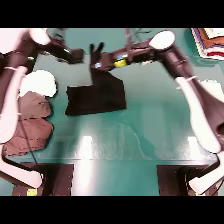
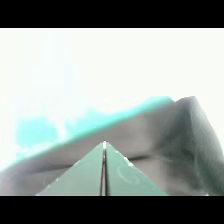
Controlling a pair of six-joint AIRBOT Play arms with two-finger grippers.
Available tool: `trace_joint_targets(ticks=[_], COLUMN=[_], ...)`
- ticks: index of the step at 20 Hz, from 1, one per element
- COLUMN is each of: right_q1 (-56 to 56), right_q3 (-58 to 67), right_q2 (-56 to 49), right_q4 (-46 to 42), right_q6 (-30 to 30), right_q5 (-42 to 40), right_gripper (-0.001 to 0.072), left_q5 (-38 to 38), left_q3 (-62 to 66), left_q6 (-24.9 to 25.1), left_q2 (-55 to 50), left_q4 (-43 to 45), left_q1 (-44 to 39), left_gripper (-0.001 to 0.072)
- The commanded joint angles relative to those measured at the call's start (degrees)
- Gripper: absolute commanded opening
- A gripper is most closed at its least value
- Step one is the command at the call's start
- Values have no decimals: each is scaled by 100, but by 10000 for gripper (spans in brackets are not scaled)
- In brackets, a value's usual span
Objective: Fold the shirts.
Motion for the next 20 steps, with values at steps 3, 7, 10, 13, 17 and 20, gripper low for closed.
trace_joint_targets(ticks=[3, 7, 10, 13, 17, 20], right_q1=[776, 94, -828, -1775, -2490, -2341], right_q3=[638, -328, -1635, -2959, -3810, -3801], right_q2=[-997, -468, 219, 756, 562, 140], right_q4=[59, -435, -957, -1574, -1067, -717], right_q6=[-197, -107, 70, 605, 658, 627], right_q5=[-389, 256, 404, 251, 227, 68], right_gripper=[505, 454, 438, 441, 580, 578], left_q5=[-378, -745, -763, -739, -560, -374], left_q3=[20, 20, 20, 20, 20, 17], left_q6=[2, 155, 155, 155, 205, 304], left_q2=[798, 820, 820, 820, 817, 813], left_q4=[275, 273, 221, 216, 221, 219], left_q1=[1067, 1108, 1086, 1038, 811, 588], left_gripper=[28, 28, 27, 28, 28, 28])
